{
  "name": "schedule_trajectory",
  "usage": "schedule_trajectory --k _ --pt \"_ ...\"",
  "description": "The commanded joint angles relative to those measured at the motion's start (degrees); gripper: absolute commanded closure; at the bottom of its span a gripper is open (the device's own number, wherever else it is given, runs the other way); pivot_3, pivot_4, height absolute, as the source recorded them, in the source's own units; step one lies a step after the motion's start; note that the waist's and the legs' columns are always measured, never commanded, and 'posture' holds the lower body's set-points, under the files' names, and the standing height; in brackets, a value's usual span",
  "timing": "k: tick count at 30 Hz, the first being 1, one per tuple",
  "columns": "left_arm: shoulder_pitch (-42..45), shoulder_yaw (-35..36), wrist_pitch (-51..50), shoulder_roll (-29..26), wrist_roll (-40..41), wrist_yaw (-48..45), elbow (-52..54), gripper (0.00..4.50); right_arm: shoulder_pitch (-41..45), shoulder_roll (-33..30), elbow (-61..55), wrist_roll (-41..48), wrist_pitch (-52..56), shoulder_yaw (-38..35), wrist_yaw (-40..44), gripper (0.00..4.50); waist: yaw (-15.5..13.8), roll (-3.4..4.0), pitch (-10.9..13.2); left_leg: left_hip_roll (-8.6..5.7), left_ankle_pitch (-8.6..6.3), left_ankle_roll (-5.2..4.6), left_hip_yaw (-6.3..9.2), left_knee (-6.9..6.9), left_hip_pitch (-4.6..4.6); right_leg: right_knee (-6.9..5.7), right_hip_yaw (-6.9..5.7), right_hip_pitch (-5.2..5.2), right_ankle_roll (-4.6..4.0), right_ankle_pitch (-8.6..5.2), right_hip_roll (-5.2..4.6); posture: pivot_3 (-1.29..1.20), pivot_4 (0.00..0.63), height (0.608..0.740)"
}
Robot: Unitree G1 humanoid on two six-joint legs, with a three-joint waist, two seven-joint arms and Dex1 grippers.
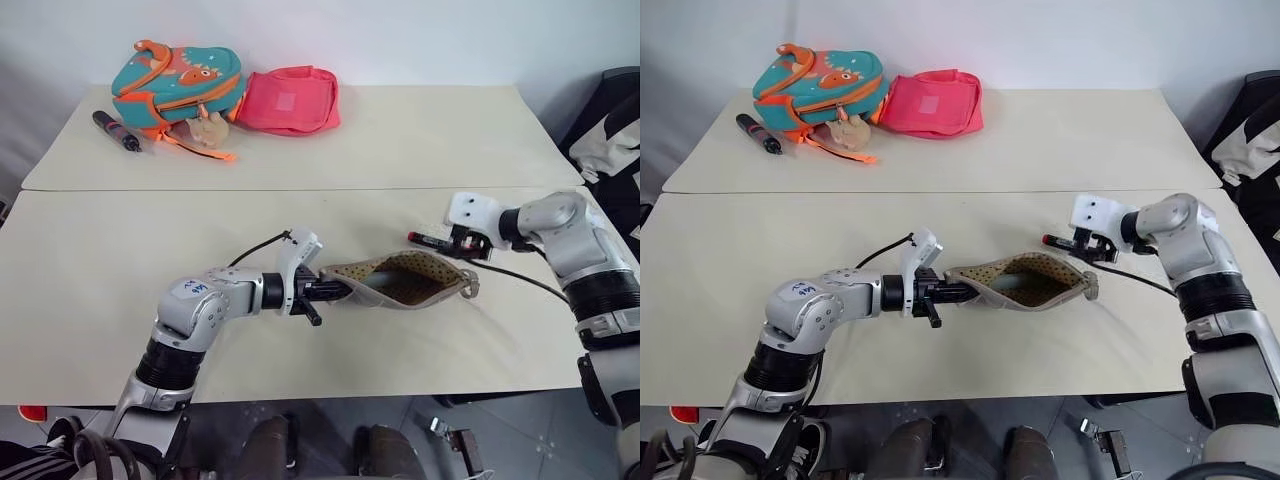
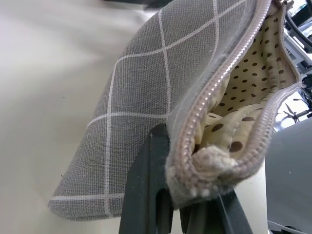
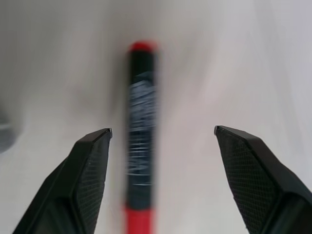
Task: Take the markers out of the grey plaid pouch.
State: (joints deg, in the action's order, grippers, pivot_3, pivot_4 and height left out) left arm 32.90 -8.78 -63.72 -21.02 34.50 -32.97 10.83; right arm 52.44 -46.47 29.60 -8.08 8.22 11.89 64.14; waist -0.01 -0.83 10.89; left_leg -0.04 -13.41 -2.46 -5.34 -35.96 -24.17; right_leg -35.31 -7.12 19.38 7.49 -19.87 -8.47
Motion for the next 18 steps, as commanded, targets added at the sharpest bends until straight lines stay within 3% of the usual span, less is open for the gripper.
schedule_trajectory --k 1,4,8,11,18 --pt "-0.52 0.46 0.26 0.14 0.06 0.02 1.47 4.5 3.68 -1.18 -14.37 11.78 11.79 -7.78 6.13 0.95 0.0 0.08 0.05 0.0 0.0 0.0 0.0 0.01 0.0 -0.01 0.01 0.01 0.0 0.0 0.0 0.0 0.15 0.74" --pt "-0.49 0.41 0.3 0.38 0.1 0.01 1.34 4.5 2.75 -1.11 -22.21 18.63 19.82 -10.84 8.31 1.31 -0.04 0.05 0.03 0.11 -0.03 0.05 0.03 0.02 0.01 -0.1 -0.03 -0.03 -0.01 0.0 0.05 0.0 0.15 0.74" --pt "-0.26 0.48 0.2 0.64 0.18 -0.05 1.2 4.5 -3.15 -6.32 -39.78 28.78 34.8 -10.7 14.18 2.4 -0.87 0.06 0.03 0.05 -0.07 0.0 0.05 -0.01 -0.01 -0.09 -0.06 -0.06 0.0 0.0 -0.03 0.0 0.15 0.74" --pt "-0.11 0.51 0.06 0.6 0.12 -0.02 1.16 4.5 -6.81 -10.32 -50.53 34.3 41.99 -9.43 15.49 2.4 -1.41 0.06 0.04 0.05 -0.24 -0.06 0.06 -0.04 -0.06 0.2 -0.03 -0.03 0.0 0.0 -0.14 0.0 0.15 0.74" --pt "-0.16 0.76 -0.29 0.58 0.33 0.11 1.18 4.5 -10.3 -11.77 -53.11 35.72 42.45 -7.66 13.05 2.4 -1.37 0.06 0.04 0.1 -0.48 0.26 -0.03 -0.04 -0.04 0.24 0.08 -0.01 0.06 0.04 -0.15 0.0 0.15 0.74"
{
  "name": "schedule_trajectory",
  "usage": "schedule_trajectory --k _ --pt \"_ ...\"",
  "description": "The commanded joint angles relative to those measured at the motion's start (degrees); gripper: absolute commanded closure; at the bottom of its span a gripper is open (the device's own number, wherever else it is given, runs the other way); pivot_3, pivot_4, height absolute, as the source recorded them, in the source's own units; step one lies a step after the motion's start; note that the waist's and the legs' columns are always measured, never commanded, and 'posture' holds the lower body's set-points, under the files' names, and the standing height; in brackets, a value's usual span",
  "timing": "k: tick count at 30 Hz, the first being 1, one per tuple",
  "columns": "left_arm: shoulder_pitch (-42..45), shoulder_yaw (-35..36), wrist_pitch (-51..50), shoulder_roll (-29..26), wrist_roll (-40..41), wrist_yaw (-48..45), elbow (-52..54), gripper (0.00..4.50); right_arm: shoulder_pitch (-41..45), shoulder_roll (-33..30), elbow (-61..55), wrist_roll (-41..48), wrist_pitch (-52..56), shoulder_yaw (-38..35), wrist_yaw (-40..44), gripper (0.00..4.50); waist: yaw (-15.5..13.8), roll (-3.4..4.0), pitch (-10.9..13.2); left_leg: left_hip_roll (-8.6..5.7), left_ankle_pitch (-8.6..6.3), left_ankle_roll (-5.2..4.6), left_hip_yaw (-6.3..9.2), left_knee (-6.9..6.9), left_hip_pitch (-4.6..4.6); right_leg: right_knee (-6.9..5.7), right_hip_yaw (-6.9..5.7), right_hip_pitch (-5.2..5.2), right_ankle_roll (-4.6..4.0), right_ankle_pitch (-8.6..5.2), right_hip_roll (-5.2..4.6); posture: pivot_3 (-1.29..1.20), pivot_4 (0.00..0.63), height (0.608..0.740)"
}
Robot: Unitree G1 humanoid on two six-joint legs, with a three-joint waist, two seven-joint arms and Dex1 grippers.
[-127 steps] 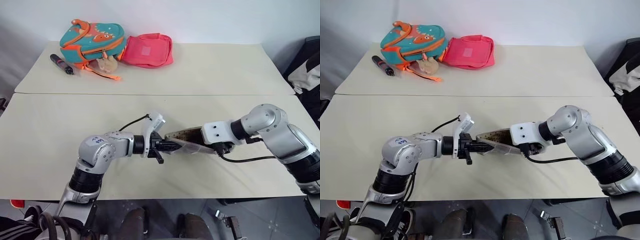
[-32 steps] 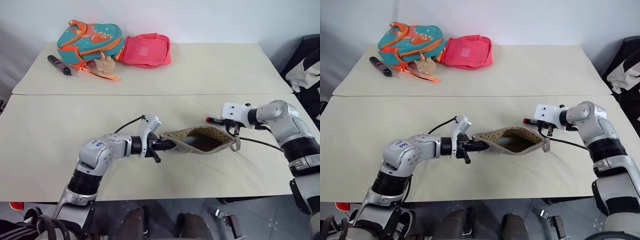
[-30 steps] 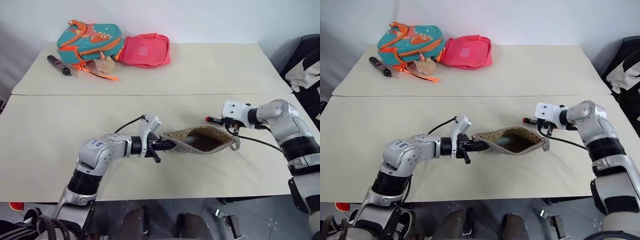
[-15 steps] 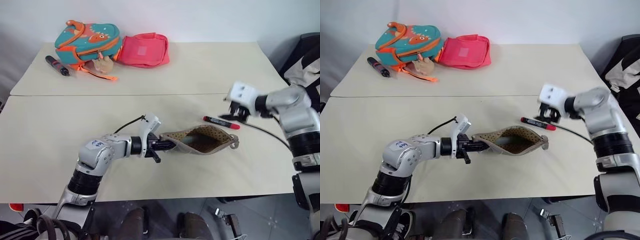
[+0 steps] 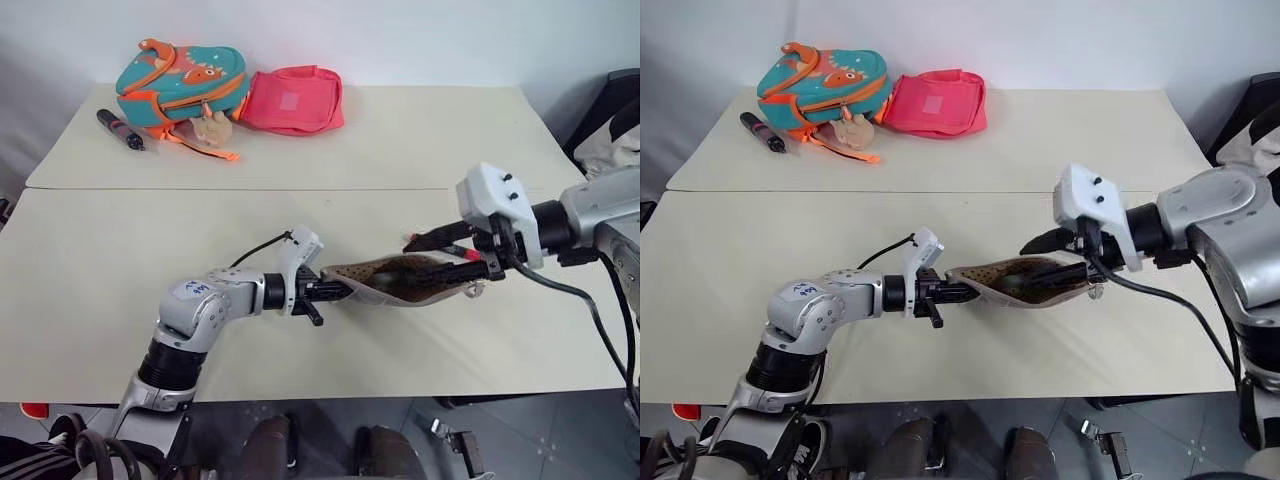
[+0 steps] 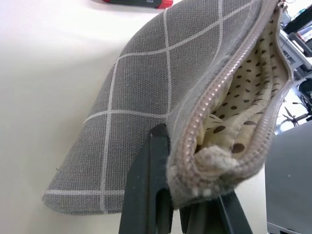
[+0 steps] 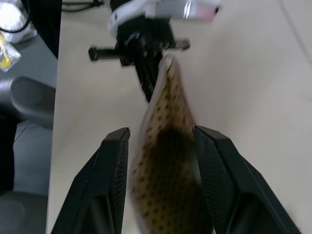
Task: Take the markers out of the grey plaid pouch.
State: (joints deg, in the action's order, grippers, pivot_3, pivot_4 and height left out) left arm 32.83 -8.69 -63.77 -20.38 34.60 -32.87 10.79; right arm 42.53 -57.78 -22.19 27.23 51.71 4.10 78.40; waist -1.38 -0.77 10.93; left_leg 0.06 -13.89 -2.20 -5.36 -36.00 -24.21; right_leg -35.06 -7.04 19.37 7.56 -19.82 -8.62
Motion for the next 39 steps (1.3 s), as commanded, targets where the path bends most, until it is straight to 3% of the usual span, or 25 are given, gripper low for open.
schedule_trajectory --k 1,3,6,8,20,25,29,39 --pt "-0.07 0.7 -0.28 -0.07 0.24 0.02 1.2 4.5 -0.85 -0.49 -1.4 -0.25 -1.17 1.37 -1.76 2.4 -0.01 0.0 0.0 -0.01 0.01 -0.01 -0.01 0.01 0.0 0.0 0.0 0.01 0.0 0.0 0.01 0.0 0.15 0.74" --pt "0.01 0.75 -0.28 0.04 0.28 0.07 1.17 4.5 -2.71 -1.08 -0.77 -3.86 -4.75 4.37 -2.89 2.4 0.01 0.0 0.0 0.0 0.03 -0.06 -0.02 0.0 0.0 0.01 0.0 0.01 0.0 0.0 0.03 0.0 0.15 0.74" --pt "0.02 0.91 -0.52 0.28 0.46 0.27 1.21 4.5 -4.39 -1.64 1.22 -7.98 -9.07 6.53 -4.33 2.94 0.0 0.0 0.0 -0.02 0.15 -0.25 -0.04 0.0 0.0 0.0 -0.01 0.01 0.0 0.0 0.07 0.0 0.15 0.74" --pt "-0.05 0.94 -0.57 0.22 0.49 0.28 1.29 4.5 -4.02 -0.54 2.58 -9.45 -10.87 6.84 -5.9 3.57 0.0 0.0 0.0 -0.04 0.17 -0.27 -0.06 -0.01 0.0 -0.02 0.0 0.02 0.0 0.0 0.08 0.0 0.15 0.74" --pt "-0.18 1.39 -1.01 0.74 1.05 0.33 1.52 4.5 -2.13 0.7 5.02 -13.97 -16.41 9.91 -5.97 3.57 0.01 0.0 0.0 -0.03 0.19 -0.3 -0.06 -0.01 0.01 -0.02 -0.01 0.02 0.01 0.01 0.13 0.0 0.15 0.74" --pt "0.59 3.4 -2.07 2.81 2.44 0.85 0.88 4.5 -2.11 4.56 3.34 -17.45 -17.91 14.15 -8.18 3.57 0.03 -0.01 0.0 -0.02 0.18 -0.29 -0.06 -0.01 0.01 -0.02 -0.01 0.01 0.01 0.01 0.13 0.0 0.15 0.74" --pt "1.73 5.56 -4.01 4.56 4.01 1.0 0.41 4.5 0.73 7.34 11.73 -31.21 -29.98 21.27 -13.8 3.57 0.0 0.0 0.0 -0.05 0.19 -0.29 -0.09 -0.04 0.0 -0.06 -0.02 0.05 0.01 0.01 0.15 0.0 0.15 0.74" --pt "2.08 6.58 -5.63 4.18 3.94 0.09 -0.6 4.5 1.87 13.08 15.87 -36.93 -33.05 24.69 -11.49 3.57 0.16 -0.01 0.0 -0.05 0.25 -0.3 -0.09 -0.06 0.02 -0.32 -0.14 0.02 0.03 0.01 0.24 0.0 0.15 0.74"
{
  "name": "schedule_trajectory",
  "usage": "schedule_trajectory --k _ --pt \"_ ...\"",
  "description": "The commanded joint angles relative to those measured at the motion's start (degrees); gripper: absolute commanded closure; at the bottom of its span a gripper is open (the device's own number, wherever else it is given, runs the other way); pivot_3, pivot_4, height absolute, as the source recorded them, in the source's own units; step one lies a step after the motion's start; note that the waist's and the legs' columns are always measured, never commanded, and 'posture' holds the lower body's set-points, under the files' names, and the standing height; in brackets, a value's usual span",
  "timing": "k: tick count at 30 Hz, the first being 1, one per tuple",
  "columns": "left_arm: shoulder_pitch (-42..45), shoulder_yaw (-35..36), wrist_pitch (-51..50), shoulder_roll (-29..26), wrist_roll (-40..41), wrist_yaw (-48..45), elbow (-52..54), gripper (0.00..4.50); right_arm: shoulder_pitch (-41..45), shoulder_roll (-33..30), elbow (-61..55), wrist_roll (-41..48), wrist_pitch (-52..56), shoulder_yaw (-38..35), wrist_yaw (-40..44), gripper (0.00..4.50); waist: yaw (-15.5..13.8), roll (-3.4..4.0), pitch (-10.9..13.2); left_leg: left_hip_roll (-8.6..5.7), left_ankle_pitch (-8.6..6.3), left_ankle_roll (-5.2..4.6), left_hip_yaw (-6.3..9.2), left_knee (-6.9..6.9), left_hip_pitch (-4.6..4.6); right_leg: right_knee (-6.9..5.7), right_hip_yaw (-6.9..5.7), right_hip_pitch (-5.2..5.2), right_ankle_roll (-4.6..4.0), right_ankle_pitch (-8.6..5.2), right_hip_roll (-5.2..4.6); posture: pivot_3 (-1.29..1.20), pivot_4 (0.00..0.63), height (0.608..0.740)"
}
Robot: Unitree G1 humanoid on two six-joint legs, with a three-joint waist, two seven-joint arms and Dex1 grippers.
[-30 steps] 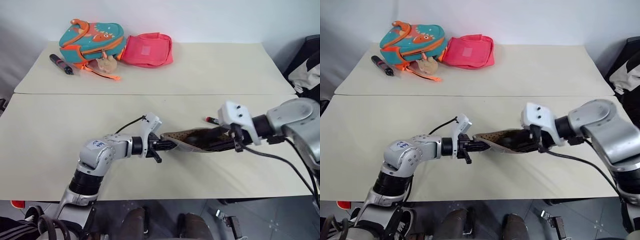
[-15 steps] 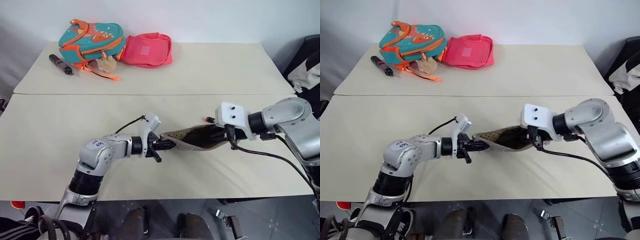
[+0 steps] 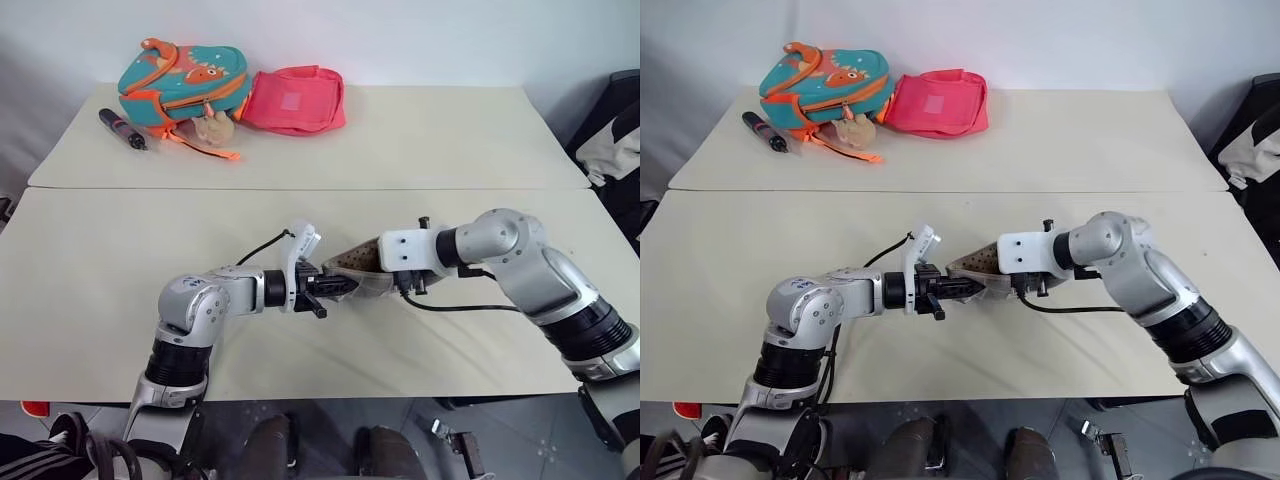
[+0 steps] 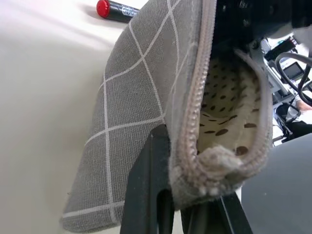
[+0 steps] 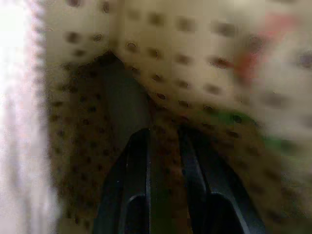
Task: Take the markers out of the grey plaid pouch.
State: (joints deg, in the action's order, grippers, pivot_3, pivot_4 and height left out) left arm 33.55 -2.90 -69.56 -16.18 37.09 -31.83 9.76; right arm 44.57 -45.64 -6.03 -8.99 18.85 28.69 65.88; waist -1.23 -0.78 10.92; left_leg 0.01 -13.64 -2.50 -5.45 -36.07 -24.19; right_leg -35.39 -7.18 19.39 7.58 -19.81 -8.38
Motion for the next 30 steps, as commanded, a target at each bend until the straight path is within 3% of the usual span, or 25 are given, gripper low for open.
schedule_trajectory --k 1,3,6,30 --pt "1.34 0.72 0.2 -0.17 1.36 -0.93 0.47 4.5 0.0 1.19 -0.02 -1.02 0.04 -0.1 1.17 3.57 0.06 0.0 0.0 0.0 0.0 0.0 0.0 -0.01 0.0 -0.02 -0.04 0.0 0.0 0.0 0.0 0.0 0.15 0.74" --pt "1.18 0.59 0.22 -0.4 1.27 -0.87 0.63 4.5 -0.05 1.34 0.3 -1.12 1.13 -0.4 2.17 3.41 0.06 0.0 0.0 0.0 0.0 -0.01 0.0 -0.01 0.01 -0.04 -0.1 0.01 0.0 0.0 0.0 0.0 0.15 0.74" --pt "0.74 0.64 0.0 -0.34 1.48 -0.77 1.02 4.5 0.07 1.63 1.76 -3.52 -1.59 -0.95 -0.11 2.71 0.08 0.0 0.0 0.0 0.0 0.0 0.0 -0.01 0.02 -0.03 -0.12 0.0 0.0 0.0 -0.01 0.0 0.15 0.74" --pt "0.64 0.19 0.55 -0.4 1.03 -0.67 0.86 4.5 1.65 9.38 14.72 -10.13 -8.11 0.81 -2.98 2.71 1.48 -0.04 -0.03 0.02 0.02 0.02 0.0 0.0 0.07 -0.12 -0.11 -0.01 0.0 0.0 0.02 0.0 0.15 0.74"
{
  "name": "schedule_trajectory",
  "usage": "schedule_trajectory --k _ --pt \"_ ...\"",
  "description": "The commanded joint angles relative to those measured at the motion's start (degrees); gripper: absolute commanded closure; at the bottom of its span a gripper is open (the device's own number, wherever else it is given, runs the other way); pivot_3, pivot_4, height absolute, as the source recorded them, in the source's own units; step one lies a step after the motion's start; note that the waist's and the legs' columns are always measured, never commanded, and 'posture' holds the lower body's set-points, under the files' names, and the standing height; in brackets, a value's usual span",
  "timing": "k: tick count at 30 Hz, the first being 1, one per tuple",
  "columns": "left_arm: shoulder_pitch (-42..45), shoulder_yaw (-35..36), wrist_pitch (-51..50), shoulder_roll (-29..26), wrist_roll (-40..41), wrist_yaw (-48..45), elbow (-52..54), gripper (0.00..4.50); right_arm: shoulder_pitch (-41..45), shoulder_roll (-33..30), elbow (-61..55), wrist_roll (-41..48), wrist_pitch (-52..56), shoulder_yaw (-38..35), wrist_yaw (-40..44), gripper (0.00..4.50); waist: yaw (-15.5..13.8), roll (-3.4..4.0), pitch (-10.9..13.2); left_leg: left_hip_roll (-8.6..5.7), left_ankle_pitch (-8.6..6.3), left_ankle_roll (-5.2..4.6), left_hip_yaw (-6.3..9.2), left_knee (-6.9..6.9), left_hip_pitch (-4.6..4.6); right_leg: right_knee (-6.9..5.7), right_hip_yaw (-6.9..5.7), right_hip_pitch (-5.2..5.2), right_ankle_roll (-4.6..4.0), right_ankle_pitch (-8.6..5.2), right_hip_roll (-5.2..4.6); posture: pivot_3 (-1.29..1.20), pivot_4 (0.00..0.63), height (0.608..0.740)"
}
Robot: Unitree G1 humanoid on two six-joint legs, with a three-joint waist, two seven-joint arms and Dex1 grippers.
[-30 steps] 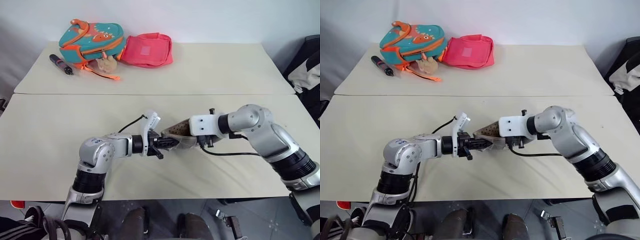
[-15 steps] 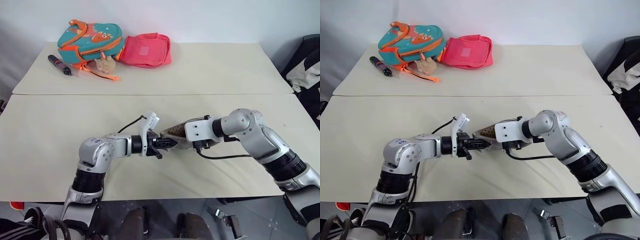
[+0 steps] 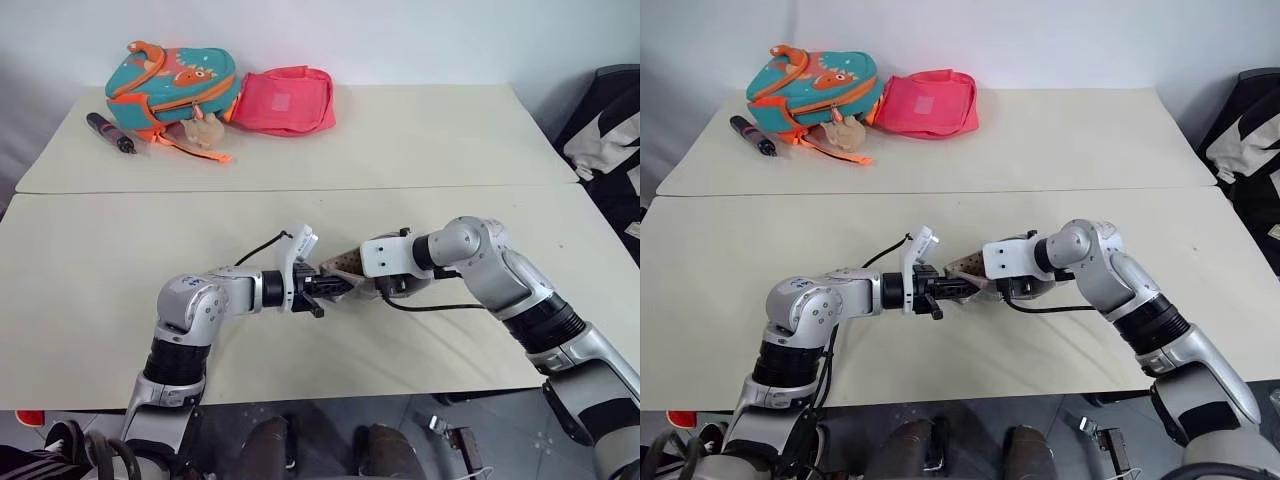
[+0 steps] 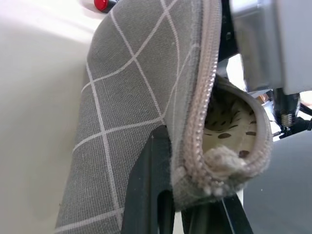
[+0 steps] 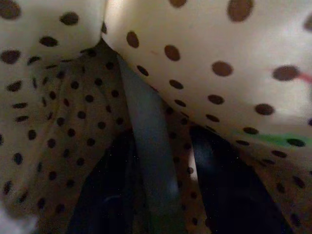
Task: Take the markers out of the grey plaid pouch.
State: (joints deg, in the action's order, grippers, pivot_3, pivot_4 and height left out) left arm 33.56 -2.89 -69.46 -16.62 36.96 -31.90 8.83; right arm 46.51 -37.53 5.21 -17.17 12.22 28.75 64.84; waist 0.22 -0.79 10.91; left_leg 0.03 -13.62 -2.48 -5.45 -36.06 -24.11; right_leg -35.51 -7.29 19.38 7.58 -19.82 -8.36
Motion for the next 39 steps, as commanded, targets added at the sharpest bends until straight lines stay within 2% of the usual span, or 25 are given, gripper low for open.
schedule_trajectory --k 1,10,15,18,20,21,30,35,39 --pt "0.54 0.2 0.45 -0.06 1.08 -0.55 1.86 4.5 -0.48 1.58 4.47 -2.54 -2.29 1.29 -2.18 2.71 0.06 -0.06 -0.04 0.01 0.0 0.01 0.0 0.0 0.02 -0.01 0.0 -0.01 0.0 0.0 0.01 0.0 0.15 0.74" --pt "0.34 0.16 0.71 -0.23 0.95 -0.12 1.92 4.5 -1.95 3.69 8.6 -5.38 -4.2 2.52 -2.31 2.71 0.91 -0.27 -0.16 0.03 -0.08 0.22 -0.03 0.03 0.37 0.0 0.35 -0.23 -0.06 -0.03 -0.02 0.0 0.15 0.74" --pt "0.24 0.3 0.76 -0.05 1.03 0.17 1.9 4.5 -2.28 3.63 8.87 -4.61 -3.74 1.59 -0.92 2.71 1.16 -0.27 -0.16 0.04 -0.25 0.48 -0.01 0.13 0.86 0.18 0.45 -0.76 -0.1 -0.06 -0.07 0.0 0.15 0.74" --pt "0.28 0.12 0.88 -0.07 0.99 0.17 1.9 4.5 -2.39 3.63 8.57 -3.96 -3.12 0.83 -0.25 3.35 1.19 -0.27 -0.16 0.05 -0.25 0.48 0.0 0.13 0.86 0.19 0.45 -0.76 -0.1 -0.06 -0.1 0.0 0.15 0.74" --pt "0.33 0.16 0.9 -0.06 1.0 0.23 1.9 4.5 -2.46 3.46 7.97 -3.6 -3.28 0.18 0.23 3.97 1.2 -0.28 -0.17 0.05 -0.25 0.48 0.0 0.13 0.86 0.19 0.45 -0.77 -0.1 -0.06 -0.1 0.0 0.15 0.74" --pt "0.37 0.35 0.78 -0.04 1.07 0.34 1.82 4.5 -2.54 3.23 7.33 -3.23 -2.93 -0.22 0.76 4.05 1.2 -0.28 -0.17 0.07 -0.26 0.5 0.0 0.13 0.87 0.21 0.45 -0.78 -0.1 -0.06 -0.1 0.0 0.15 0.74" --pt "0.28 0.8 0.81 -0.18 0.92 0.46 1.64 4.5 -2.46 0.2 -6.76 9.88 10.91 -9.67 11.61 4.05 -0.02 -0.26 -0.15 0.08 -0.27 0.5 0.02 0.45 0.8 0.51 0.4 -0.75 -0.1 -0.06 -0.09 0.0 0.15 0.74" --pt "0.5 0.68 1.4 -0.29 0.84 0.42 1.09 4.5 -1.07 -1.93 -12.85 17.0 19.52 -13.64 14.25 4.05 -0.21 -0.25 -0.14 0.07 -0.28 0.47 0.03 0.51 0.68 0.59 0.35 -0.71 -0.1 -0.06 -0.1 0.0 0.15 0.74" --pt "0.55 0.65 1.58 -0.37 1.0 0.36 0.89 4.5 -0.51 -2.97 -13.49 17.89 20.35 -13.64 13.2 4.05 -0.2 -0.25 -0.14 0.06 -0.29 0.47 0.03 0.52 0.63 0.72 0.3 -0.68 -0.09 -0.06 -0.11 0.0 0.15 0.74"
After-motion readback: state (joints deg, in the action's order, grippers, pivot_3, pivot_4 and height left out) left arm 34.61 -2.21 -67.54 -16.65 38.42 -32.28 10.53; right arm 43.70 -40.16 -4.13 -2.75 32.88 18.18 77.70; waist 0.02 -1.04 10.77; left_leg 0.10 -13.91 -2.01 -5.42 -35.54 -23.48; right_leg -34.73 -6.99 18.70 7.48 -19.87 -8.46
